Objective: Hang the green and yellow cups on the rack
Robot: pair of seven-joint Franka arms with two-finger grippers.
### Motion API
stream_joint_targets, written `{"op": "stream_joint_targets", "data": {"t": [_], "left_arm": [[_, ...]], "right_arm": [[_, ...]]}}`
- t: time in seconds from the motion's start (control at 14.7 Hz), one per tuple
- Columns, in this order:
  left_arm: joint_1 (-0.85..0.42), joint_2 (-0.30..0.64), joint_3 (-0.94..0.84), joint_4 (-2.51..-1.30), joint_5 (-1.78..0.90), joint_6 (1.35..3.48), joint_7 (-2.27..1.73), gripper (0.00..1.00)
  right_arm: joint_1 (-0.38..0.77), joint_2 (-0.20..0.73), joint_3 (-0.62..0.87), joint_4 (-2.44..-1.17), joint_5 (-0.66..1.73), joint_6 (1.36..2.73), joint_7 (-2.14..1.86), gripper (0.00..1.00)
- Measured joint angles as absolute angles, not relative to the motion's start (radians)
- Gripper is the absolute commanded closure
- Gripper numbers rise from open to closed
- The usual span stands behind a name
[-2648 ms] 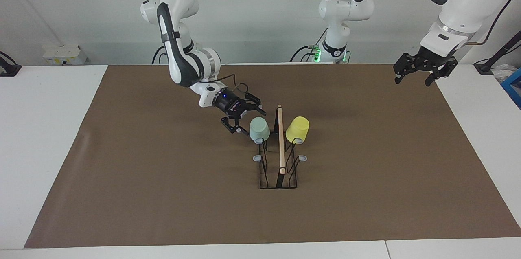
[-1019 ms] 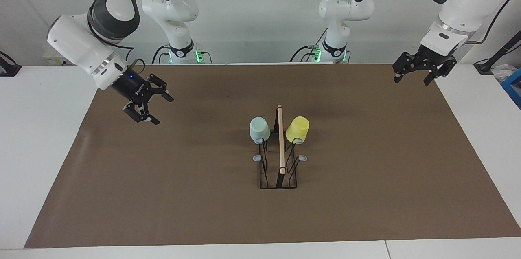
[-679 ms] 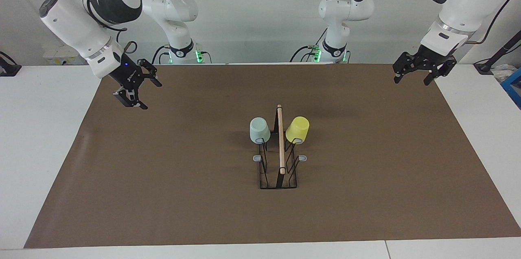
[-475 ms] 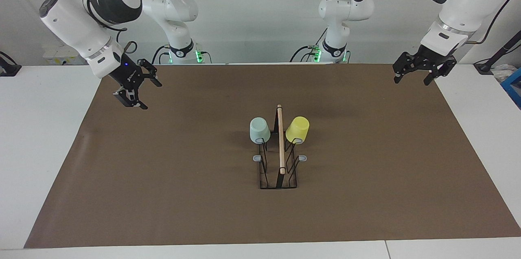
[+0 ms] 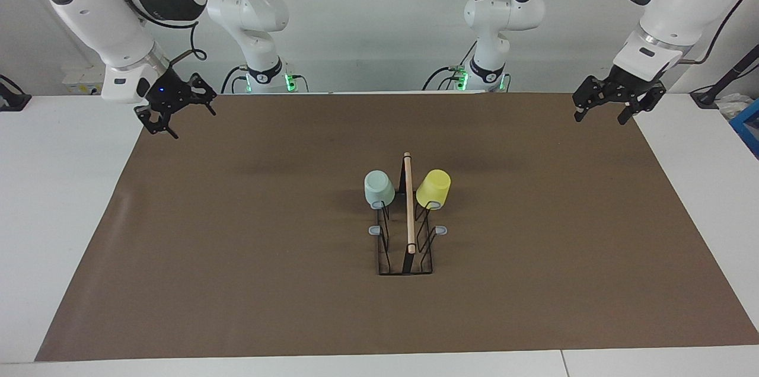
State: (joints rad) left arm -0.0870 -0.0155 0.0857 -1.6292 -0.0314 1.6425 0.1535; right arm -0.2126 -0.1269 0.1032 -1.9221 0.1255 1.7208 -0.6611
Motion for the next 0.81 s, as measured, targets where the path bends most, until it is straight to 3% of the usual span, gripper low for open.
{"op": "stream_joint_targets", "data": {"t": [0.81], "left_arm": [[-0.087, -0.016, 0.086, -1.629, -0.031, 1.646, 0.154, 0.00]], "right_arm": [[-0.277, -0.124, 0.095, -1.890, 0.109, 1.750, -0.498, 0.00]]}}
